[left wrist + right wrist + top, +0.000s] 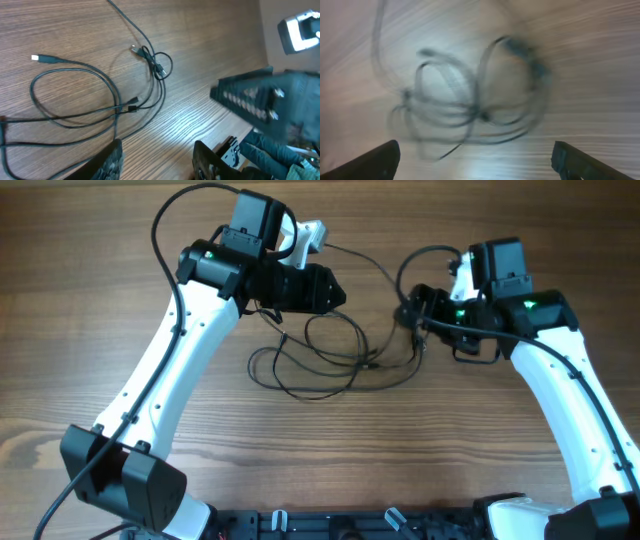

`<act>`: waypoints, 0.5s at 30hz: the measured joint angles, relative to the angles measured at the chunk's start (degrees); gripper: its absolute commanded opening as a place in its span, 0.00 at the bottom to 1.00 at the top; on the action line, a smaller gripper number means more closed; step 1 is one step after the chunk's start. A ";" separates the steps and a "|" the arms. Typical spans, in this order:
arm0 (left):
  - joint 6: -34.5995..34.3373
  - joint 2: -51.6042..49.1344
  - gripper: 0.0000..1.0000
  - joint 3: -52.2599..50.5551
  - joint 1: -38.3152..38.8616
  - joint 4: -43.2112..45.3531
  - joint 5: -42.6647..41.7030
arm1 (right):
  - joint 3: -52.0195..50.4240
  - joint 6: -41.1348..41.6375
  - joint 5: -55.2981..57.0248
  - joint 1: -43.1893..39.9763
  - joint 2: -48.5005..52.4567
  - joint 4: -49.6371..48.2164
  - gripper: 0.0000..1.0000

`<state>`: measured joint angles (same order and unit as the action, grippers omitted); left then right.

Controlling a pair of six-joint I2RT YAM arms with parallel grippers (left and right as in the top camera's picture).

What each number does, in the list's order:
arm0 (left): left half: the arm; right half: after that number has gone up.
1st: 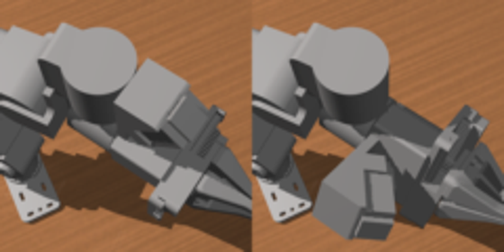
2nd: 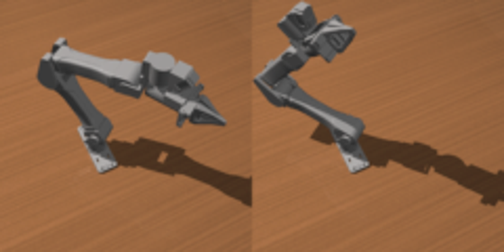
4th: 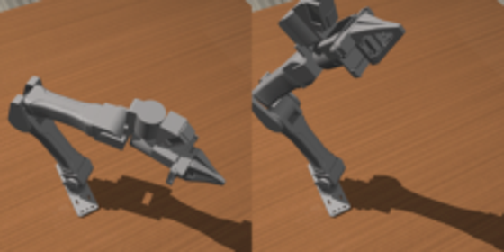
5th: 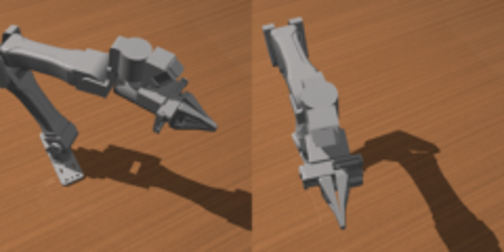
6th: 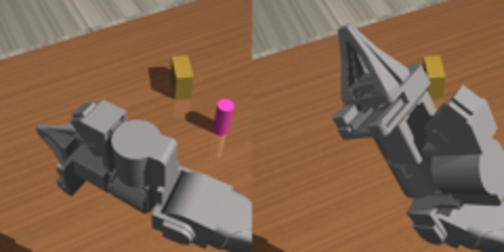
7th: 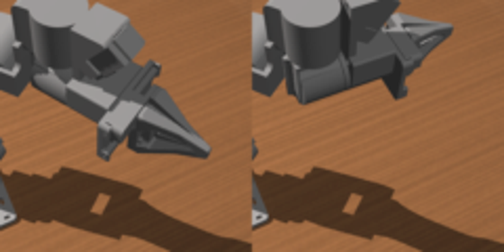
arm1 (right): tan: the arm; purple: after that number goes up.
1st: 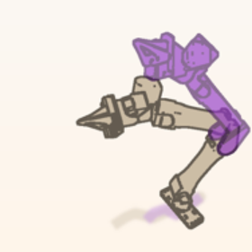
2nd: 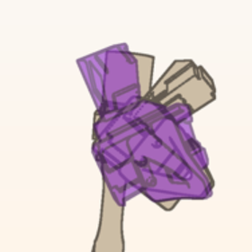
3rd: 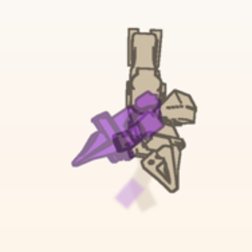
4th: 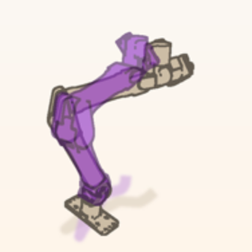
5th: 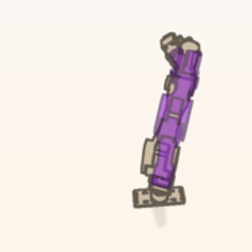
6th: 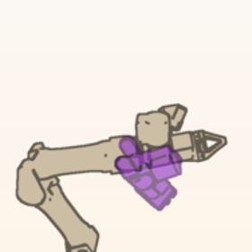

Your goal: Untangle cables

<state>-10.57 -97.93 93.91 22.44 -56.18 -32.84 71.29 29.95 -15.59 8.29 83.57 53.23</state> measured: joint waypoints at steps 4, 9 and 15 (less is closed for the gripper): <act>0.33 -2.21 0.63 0.00 6.14 4.90 -0.13 | 0.00 0.39 4.24 -8.33 0.00 0.07 1.00; 0.44 -8.68 0.66 0.00 12.96 13.51 -0.02 | 0.00 -1.44 4.17 -17.27 0.00 0.26 1.00; 0.44 -16.52 0.68 0.00 15.52 16.37 5.25 | 0.00 -4.61 3.08 -19.39 0.00 0.83 1.00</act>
<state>-10.13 -114.45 93.91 37.95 -39.81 -27.59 71.29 25.34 -12.51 -11.09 83.57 54.06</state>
